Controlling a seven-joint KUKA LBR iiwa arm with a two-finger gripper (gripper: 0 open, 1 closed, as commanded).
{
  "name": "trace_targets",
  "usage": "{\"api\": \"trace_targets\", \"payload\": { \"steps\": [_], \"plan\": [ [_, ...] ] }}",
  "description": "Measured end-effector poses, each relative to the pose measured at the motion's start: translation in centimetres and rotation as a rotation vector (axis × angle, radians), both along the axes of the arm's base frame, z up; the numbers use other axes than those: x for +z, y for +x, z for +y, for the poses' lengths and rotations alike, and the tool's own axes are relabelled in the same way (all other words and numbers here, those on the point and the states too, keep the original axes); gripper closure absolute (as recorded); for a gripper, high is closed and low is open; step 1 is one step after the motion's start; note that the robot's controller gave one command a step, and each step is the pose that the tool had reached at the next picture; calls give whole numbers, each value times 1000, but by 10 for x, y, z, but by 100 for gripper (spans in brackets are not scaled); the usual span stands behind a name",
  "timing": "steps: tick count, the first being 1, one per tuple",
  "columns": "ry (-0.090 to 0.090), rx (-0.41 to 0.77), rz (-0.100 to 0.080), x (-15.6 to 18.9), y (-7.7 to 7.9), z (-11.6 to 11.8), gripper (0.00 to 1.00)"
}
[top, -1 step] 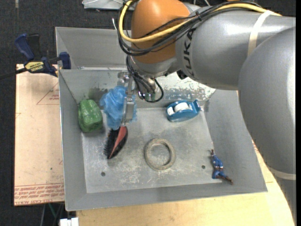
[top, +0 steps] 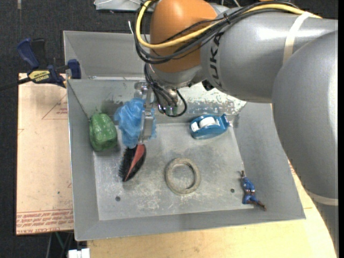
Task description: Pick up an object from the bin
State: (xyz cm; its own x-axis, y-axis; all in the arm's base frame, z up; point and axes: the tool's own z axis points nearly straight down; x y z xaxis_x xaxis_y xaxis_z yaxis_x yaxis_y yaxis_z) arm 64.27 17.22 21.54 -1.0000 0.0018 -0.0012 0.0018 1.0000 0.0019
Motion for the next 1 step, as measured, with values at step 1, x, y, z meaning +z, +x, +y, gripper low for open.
{"api": "trace_targets", "payload": {
  "steps": [1],
  "plan": [
    [1, 27, 1, -42, -26, 11, 0]
  ]
}}
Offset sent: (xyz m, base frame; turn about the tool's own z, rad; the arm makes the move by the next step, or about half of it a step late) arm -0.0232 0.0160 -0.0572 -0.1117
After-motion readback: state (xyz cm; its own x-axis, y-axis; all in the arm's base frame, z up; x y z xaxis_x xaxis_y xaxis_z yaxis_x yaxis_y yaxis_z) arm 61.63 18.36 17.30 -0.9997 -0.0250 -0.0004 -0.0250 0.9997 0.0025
